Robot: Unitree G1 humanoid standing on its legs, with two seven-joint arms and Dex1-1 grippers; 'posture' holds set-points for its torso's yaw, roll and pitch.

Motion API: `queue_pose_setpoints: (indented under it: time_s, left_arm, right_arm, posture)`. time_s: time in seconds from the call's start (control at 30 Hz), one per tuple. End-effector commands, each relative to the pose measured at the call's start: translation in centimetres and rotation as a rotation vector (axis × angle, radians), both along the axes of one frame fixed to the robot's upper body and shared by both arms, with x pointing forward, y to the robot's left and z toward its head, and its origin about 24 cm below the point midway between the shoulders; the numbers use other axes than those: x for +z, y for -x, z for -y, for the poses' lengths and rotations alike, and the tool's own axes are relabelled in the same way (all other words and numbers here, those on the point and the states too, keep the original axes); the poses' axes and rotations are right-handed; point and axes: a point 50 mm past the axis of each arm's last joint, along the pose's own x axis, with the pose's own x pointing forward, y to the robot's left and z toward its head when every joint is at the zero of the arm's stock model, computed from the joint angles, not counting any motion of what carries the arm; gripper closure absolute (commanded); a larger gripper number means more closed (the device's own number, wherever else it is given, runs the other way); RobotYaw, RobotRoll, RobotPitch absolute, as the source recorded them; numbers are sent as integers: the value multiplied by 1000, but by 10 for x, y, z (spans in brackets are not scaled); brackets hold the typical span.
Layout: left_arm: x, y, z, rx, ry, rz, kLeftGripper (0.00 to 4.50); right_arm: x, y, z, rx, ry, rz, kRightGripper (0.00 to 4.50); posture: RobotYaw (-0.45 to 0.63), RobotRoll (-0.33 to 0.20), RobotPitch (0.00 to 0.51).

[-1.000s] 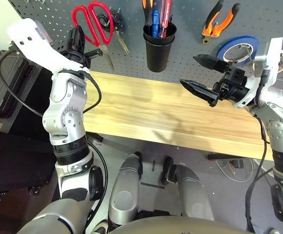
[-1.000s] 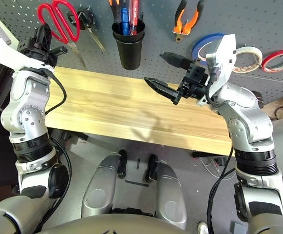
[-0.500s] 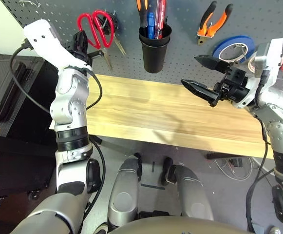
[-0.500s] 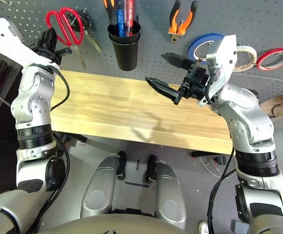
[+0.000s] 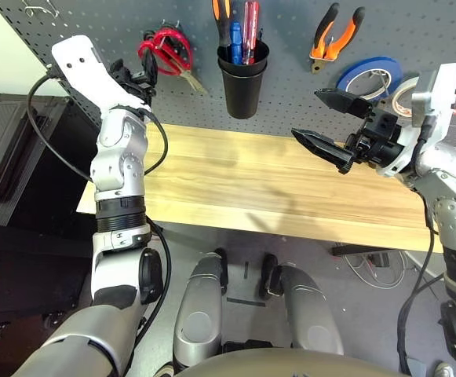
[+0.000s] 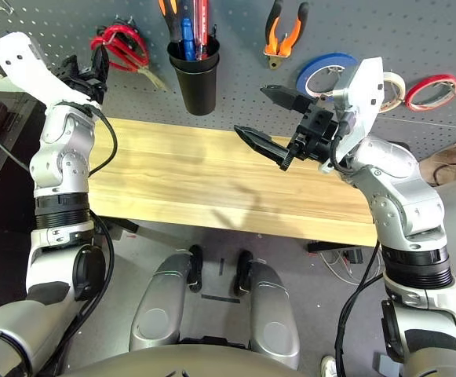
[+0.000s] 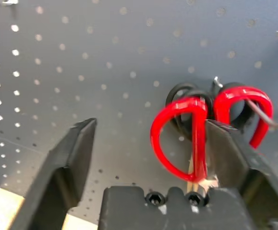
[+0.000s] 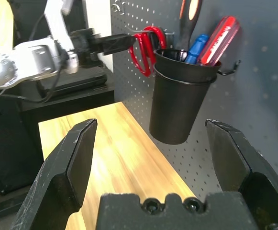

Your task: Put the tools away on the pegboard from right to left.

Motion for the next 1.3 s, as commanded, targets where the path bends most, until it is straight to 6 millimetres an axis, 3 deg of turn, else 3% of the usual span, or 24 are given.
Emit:
queue_pose_setpoints:
  time_s: [0.03,0.1,0.33,0.6,0.93,1.3]
  left_arm:
    - [-8,20,-9,-7,-19,0,25]
    - [-13,28,-11,-17,-39,-9,25]
    - [-28,48,-40,69,-90,-24,25]
    - [-60,58,-65,139,-111,-84,25]
    - [-95,71,-72,162,-144,-99,25]
    - [-101,75,-89,240,-137,-82,25]
  right_arm:
    - [-6,-1,5,-54,-20,-18,0]
    - [-11,-4,9,-108,-38,-43,0]
    - [-56,-22,48,-622,-112,-105,0]
    - [-94,-18,84,-1046,-216,-24,0]
    - [-122,-15,101,-1254,-273,33,0]
    - [-123,-24,106,-1282,-273,56,0]
  posture:
    - [121,0,238]
    - [131,0,238]
    - [139,0,218]
    - [116,0,137]
    - [80,0,90]
    - [91,0,83]
